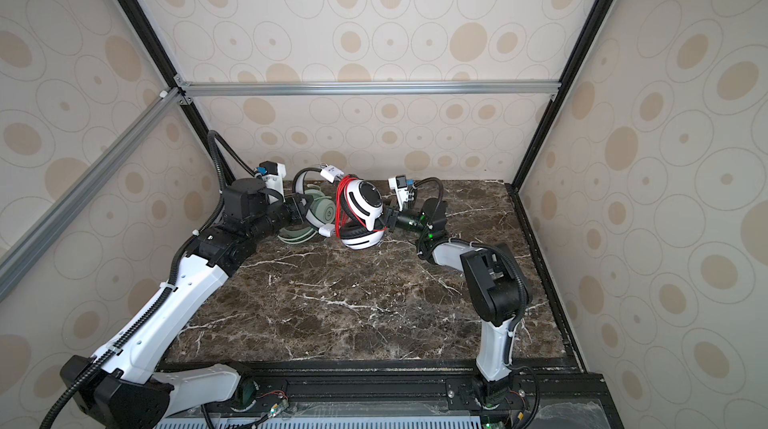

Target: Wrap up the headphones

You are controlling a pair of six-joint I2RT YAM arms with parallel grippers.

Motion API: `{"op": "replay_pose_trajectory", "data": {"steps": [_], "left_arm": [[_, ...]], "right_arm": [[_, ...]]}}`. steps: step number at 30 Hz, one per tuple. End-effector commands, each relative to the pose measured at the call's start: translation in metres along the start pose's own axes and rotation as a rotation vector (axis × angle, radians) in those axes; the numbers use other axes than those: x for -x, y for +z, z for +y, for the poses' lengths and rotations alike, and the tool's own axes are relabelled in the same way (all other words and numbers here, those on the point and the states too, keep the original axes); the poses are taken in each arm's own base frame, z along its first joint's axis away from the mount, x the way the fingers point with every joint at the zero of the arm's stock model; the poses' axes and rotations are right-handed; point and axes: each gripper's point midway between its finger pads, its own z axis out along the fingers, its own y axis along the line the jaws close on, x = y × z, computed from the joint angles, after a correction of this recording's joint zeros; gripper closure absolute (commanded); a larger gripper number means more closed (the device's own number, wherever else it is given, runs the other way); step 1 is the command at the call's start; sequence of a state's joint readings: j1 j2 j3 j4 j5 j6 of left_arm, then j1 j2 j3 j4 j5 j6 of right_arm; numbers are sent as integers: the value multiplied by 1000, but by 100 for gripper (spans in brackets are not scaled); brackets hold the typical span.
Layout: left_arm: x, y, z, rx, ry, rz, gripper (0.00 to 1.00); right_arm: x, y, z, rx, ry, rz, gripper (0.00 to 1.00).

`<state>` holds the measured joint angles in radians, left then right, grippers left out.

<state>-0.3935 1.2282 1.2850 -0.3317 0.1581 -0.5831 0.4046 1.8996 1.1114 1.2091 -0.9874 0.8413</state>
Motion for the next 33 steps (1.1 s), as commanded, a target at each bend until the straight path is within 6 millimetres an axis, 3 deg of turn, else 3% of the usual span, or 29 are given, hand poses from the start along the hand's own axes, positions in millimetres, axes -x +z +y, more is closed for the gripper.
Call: {"op": "replay_pose_trajectory", "data": {"steps": [1, 5, 11, 18, 24, 28, 33], "left_arm": [[34, -16, -22, -71, -34, -99, 100], [33, -16, -22, -71, -34, -98, 100], [33, -15, -21, -70, -32, -98, 100], [34, -16, -20, -62, -29, -102, 100], [34, -17, -18, -49, -32, -107, 100], [36, -16, 2, 57, -97, -133, 100], [35, -23, 38, 205, -275, -229, 100]], "right_arm": [[1, 14, 32, 128, -62, 25, 32], [0, 24, 39, 158, -62, 36, 33], [3, 34, 34, 168, -43, 19, 39], [-4, 34, 27, 165, -22, 18, 68], [-10, 30, 29, 164, -24, 13, 85], [-15, 25, 31, 151, -15, 9, 88], [-27, 20, 37, 106, 37, -18, 100]]}}
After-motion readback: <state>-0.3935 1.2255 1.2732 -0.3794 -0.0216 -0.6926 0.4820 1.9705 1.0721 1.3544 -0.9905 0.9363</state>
